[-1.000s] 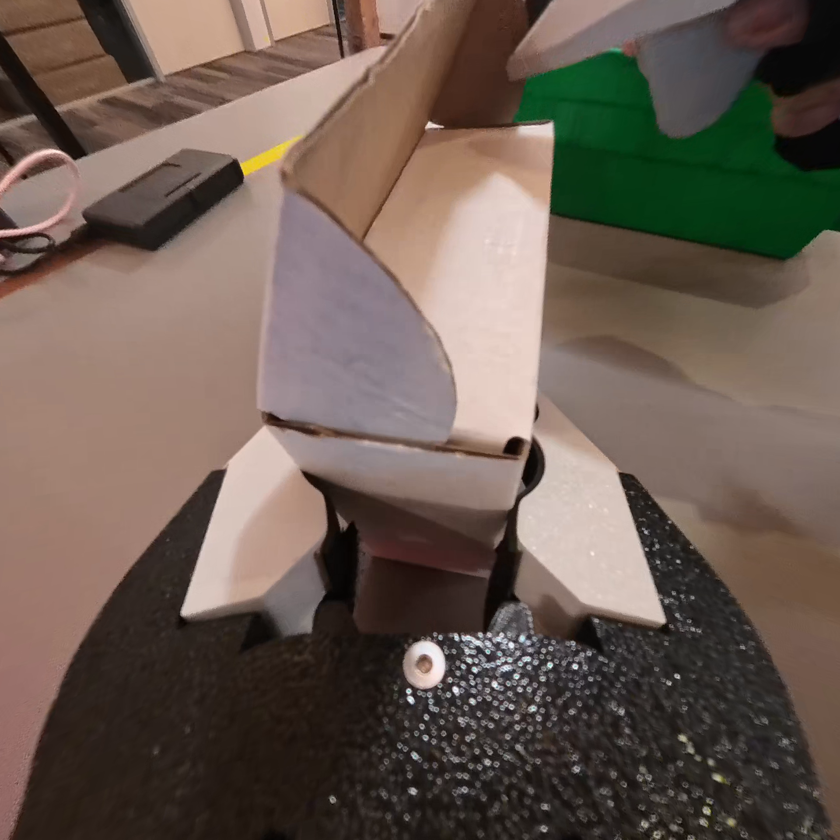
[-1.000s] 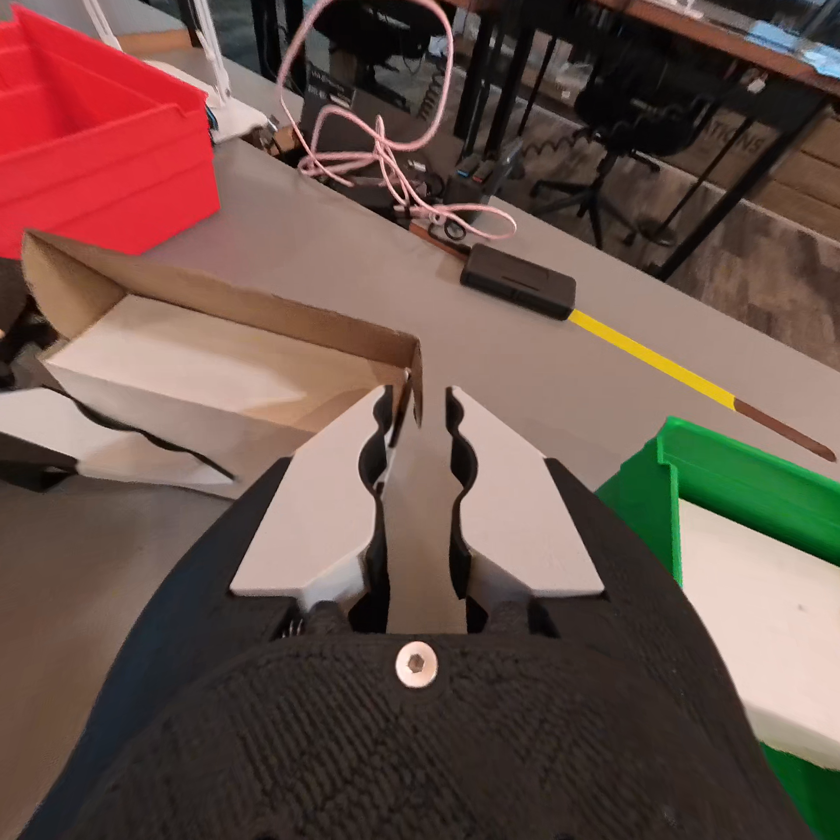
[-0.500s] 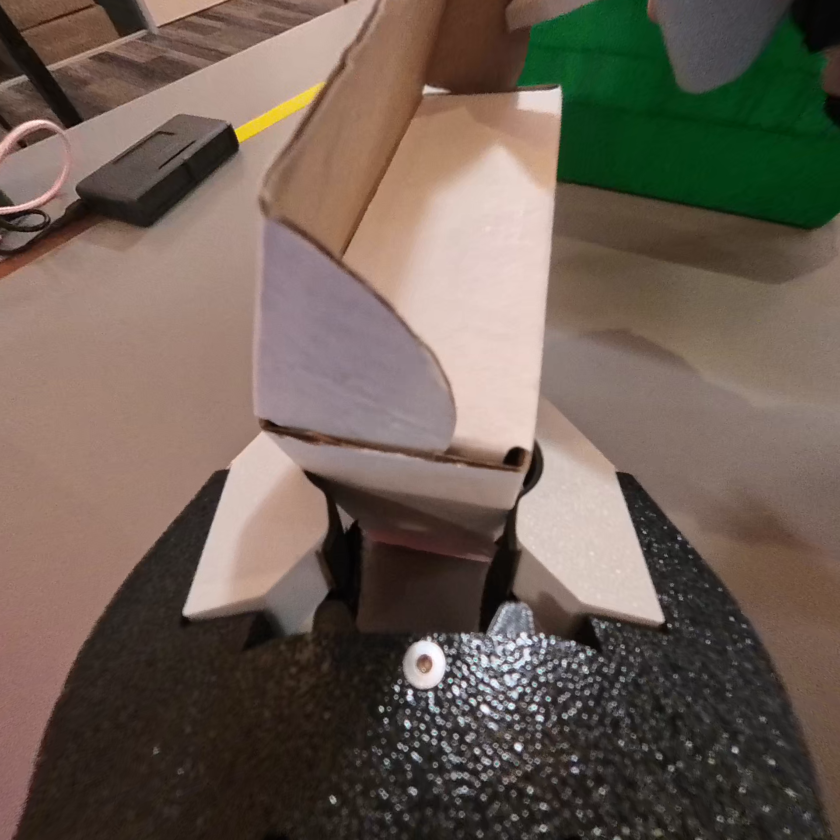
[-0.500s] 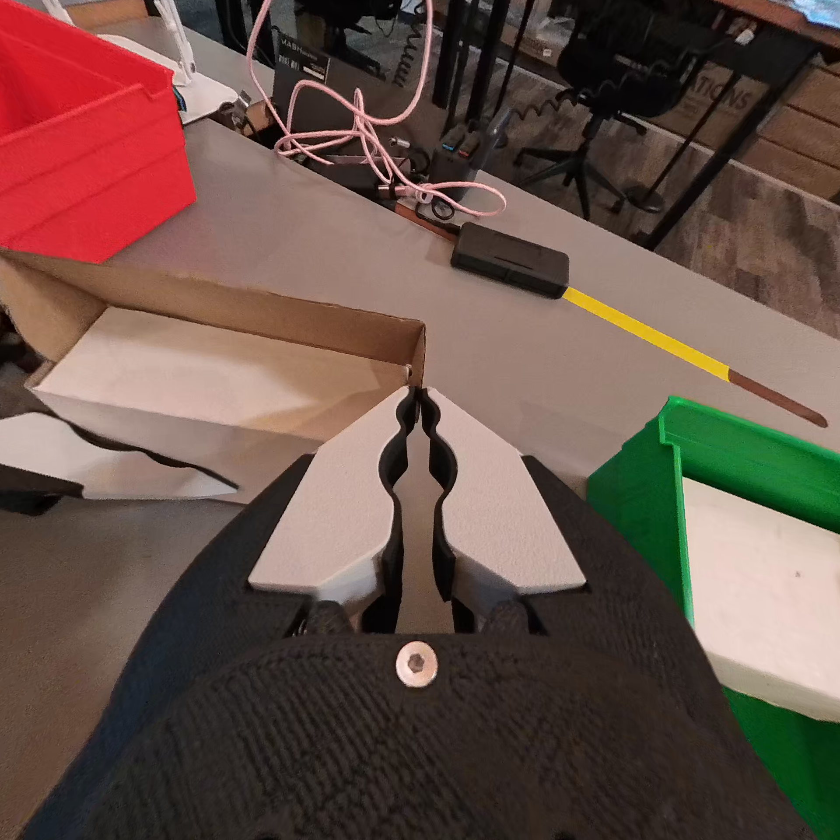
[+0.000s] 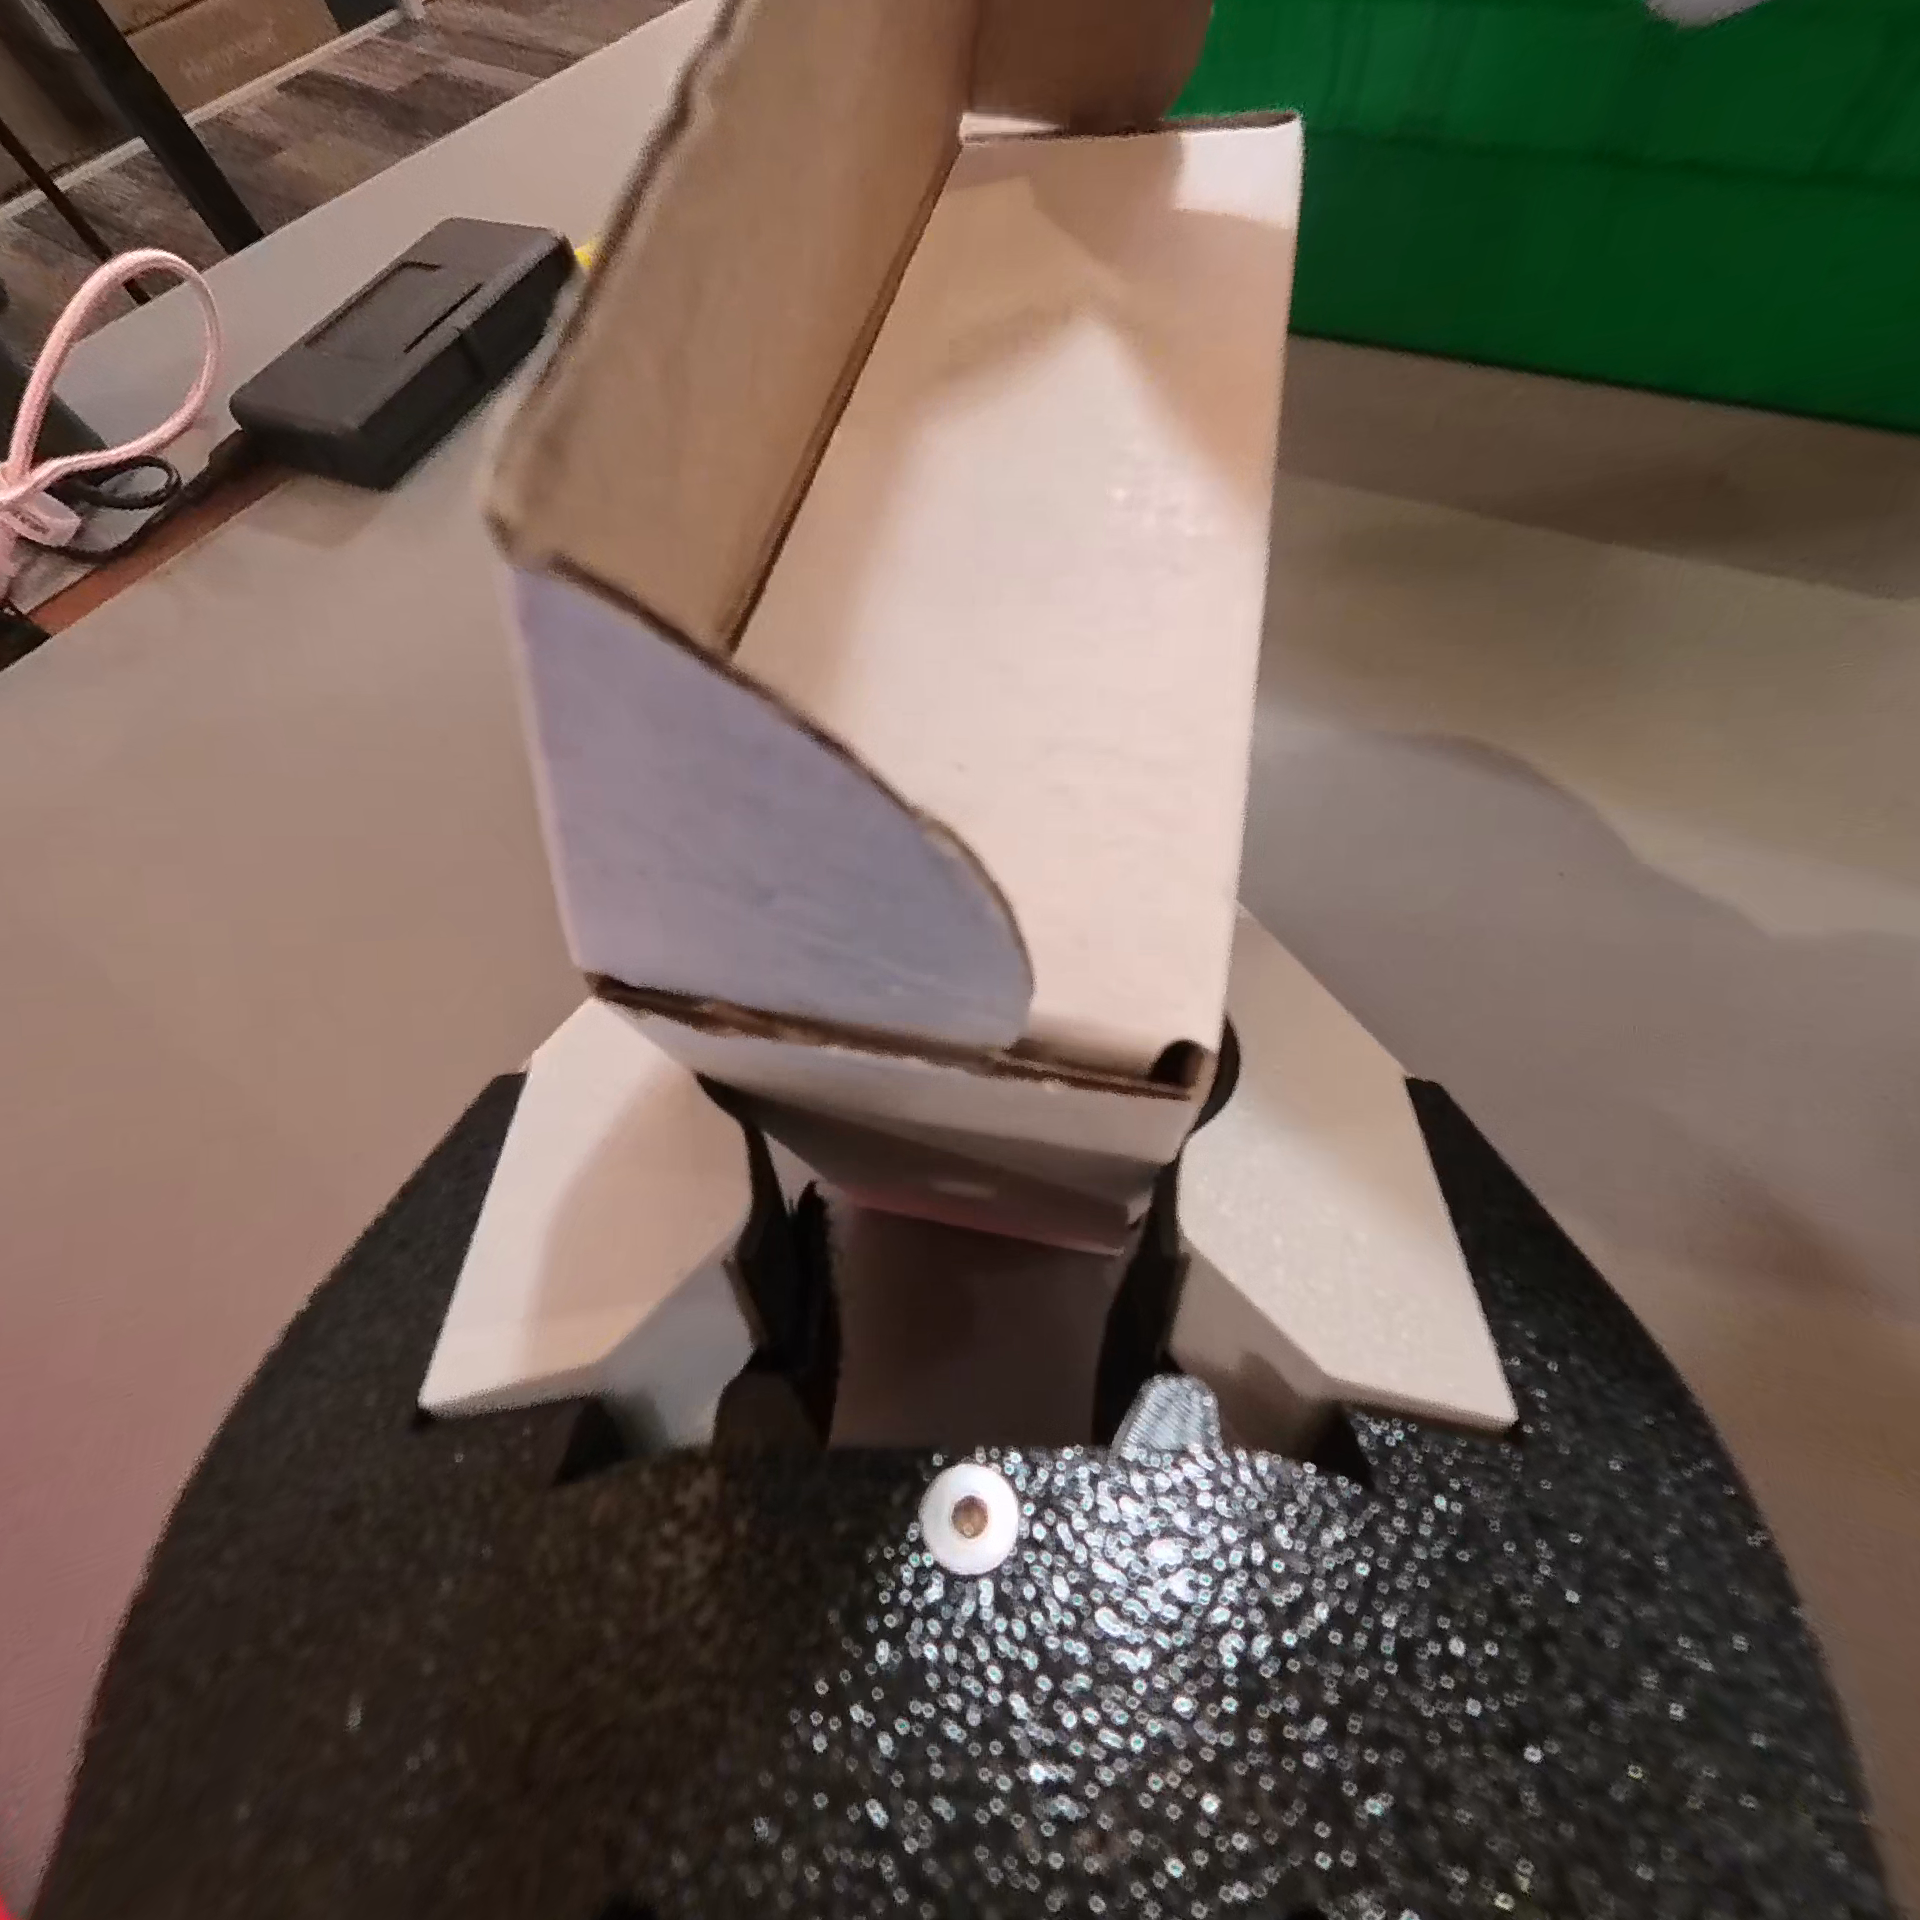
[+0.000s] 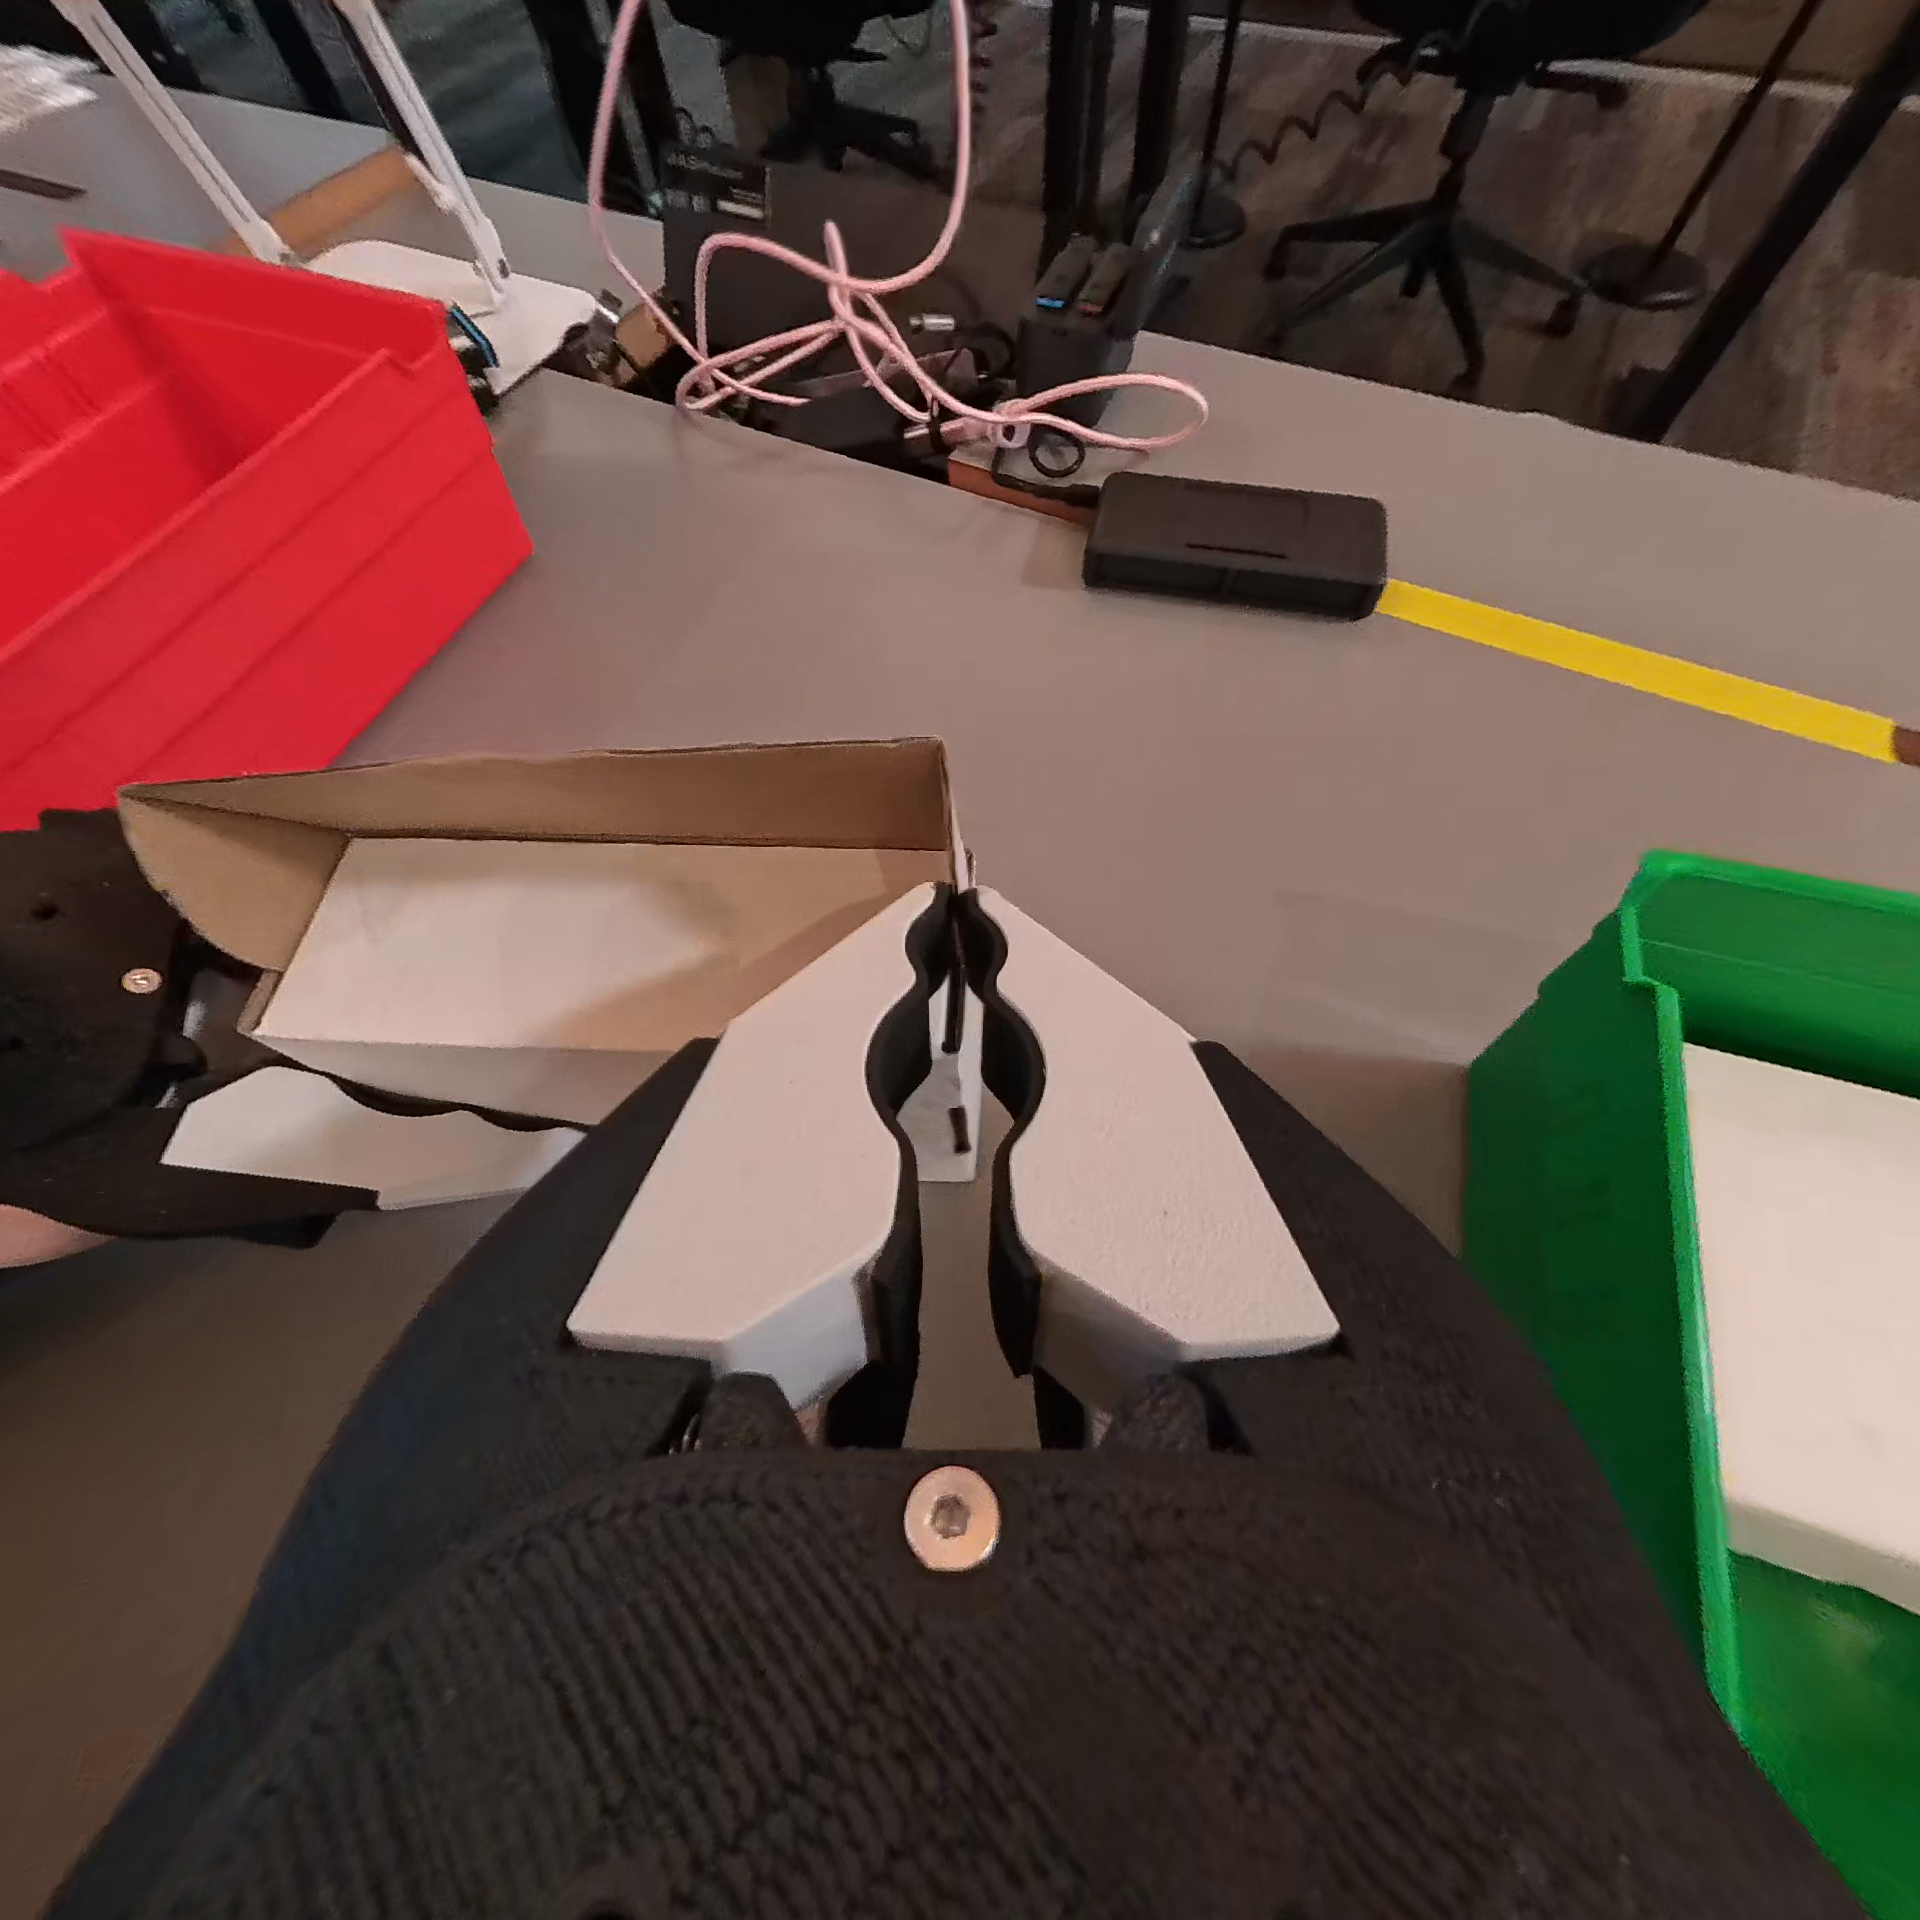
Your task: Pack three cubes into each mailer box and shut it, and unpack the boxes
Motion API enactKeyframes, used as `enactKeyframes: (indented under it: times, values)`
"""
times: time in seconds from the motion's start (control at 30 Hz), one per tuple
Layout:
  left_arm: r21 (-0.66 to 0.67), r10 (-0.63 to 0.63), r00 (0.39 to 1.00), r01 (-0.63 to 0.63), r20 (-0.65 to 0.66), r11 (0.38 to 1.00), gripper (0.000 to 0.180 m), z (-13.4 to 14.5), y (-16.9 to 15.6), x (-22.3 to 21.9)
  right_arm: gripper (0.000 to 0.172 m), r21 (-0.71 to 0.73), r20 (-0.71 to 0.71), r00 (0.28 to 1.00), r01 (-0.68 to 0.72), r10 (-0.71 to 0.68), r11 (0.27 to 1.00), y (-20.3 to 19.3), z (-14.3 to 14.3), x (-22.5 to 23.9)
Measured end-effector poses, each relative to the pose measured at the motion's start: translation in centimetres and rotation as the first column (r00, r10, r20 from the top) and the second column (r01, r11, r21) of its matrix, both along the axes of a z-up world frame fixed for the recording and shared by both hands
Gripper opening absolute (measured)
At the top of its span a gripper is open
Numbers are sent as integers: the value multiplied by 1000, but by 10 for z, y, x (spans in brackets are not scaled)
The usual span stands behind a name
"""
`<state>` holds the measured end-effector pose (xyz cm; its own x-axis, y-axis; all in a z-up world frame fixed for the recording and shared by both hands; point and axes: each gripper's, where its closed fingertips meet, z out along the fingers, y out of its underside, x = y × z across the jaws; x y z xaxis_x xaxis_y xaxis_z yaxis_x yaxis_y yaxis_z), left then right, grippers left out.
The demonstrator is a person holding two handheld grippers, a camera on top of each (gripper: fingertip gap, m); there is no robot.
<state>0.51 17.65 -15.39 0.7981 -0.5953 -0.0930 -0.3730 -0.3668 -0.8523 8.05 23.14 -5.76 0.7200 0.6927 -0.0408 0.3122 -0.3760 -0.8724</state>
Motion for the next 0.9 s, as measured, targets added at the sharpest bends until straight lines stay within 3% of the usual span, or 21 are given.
enactKeyframes:
  times: [0.33,0.67,0.9]
  values:
    - [-4,10,1000,-10,-8,1000,81,-1,0,-1,1,-139,-184,982,-64,38,988,0,0,-1]
    - [7,-2,1000,2,-28,1000,82,-1,-1,0,0,-62,-185,983,-6,-5,998,-7,-1,3]
    - [2,-2,1000,2,-19,1000,81,-1,-1,0,2,-168,-413,911,-76,0,983,-6,2,1]
